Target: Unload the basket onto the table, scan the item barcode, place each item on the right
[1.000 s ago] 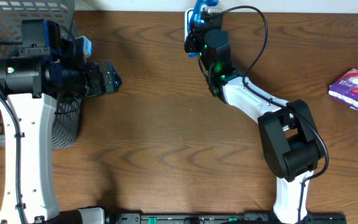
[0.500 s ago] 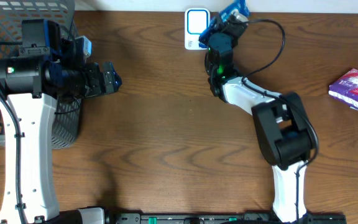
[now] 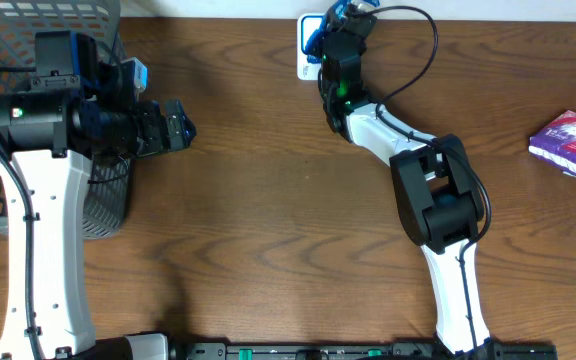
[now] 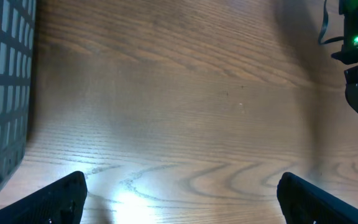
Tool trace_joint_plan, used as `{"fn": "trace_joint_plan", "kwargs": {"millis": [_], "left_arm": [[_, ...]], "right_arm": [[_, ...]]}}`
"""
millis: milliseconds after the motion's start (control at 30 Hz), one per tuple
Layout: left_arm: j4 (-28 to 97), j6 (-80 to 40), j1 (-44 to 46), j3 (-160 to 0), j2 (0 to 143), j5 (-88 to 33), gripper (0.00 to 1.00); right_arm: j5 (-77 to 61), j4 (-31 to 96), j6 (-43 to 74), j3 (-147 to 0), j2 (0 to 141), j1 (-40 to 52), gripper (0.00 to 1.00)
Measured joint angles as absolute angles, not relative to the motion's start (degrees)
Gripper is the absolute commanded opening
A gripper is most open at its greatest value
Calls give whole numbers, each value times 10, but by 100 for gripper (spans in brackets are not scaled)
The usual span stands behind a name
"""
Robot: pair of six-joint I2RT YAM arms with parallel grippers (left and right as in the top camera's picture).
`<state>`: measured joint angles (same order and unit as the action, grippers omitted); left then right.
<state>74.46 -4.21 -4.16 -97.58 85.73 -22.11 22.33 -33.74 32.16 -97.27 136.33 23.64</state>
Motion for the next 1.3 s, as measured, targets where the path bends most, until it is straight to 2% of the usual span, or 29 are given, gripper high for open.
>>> {"fn": "trace_joint_plan", "kwargs": {"millis": [867, 1100, 1300], "left_arm": [[745, -42, -42, -976, 857, -221, 98], [745, -42, -42, -976, 857, -222, 98], [745, -42, -42, -976, 857, -222, 98]], "right_arm": [[160, -320, 305, -974, 1363, 196, 1], [158, -190, 279, -974, 1339, 184, 1], [159, -81, 274, -974, 1246, 125, 1]]}}
